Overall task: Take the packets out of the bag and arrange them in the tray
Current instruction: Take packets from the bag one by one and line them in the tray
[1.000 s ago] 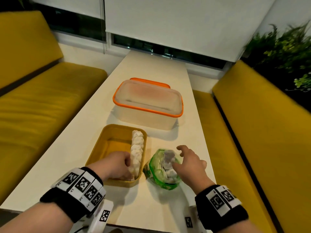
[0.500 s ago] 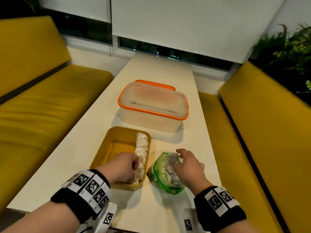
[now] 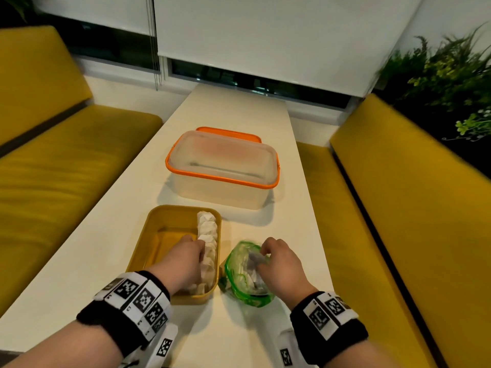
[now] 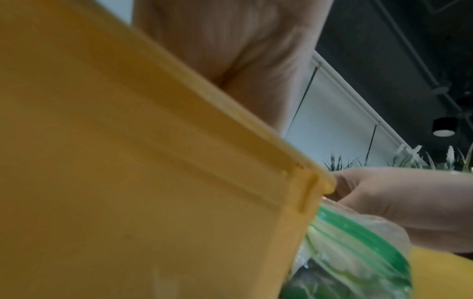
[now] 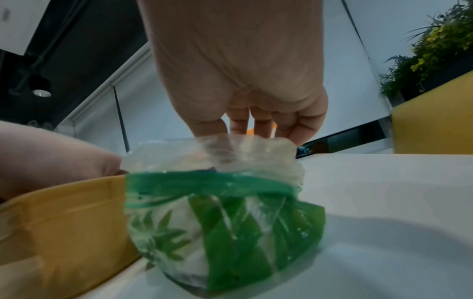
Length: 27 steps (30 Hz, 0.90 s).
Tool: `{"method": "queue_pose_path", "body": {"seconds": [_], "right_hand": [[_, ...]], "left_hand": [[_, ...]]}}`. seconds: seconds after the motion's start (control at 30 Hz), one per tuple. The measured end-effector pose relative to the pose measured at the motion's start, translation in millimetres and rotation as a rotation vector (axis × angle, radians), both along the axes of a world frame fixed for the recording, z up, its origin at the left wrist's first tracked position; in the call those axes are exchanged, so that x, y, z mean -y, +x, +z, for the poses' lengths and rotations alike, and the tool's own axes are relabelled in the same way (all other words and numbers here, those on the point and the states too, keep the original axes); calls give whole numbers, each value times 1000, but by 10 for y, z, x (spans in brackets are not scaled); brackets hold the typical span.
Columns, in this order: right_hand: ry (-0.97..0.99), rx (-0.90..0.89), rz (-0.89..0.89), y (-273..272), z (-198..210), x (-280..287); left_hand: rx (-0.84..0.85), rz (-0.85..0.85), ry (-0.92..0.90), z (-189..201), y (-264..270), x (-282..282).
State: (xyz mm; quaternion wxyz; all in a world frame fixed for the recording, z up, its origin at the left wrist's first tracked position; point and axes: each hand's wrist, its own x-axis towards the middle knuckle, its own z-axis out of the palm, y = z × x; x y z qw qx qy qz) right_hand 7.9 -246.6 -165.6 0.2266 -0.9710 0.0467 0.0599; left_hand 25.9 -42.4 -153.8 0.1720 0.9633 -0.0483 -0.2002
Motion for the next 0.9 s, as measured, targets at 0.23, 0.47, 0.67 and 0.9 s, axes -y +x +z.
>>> {"method": "queue_pose_path", "body": {"seconds": [0.23,0.47,0.67,0.9], "right_hand": [[187,49,-53,-57,46,63],[226,-30,-78,-32,-11,67],[255,-18,-102,-39,-76,42],[254,-1,-119,-52,-127,20]], "left_hand": [[-27,53,-29,49,21,1],[-17,160,-145,148,46,-174],[-247,71,2,27,-25,-314],[-182,76,-22,13,-109,-350]]}}
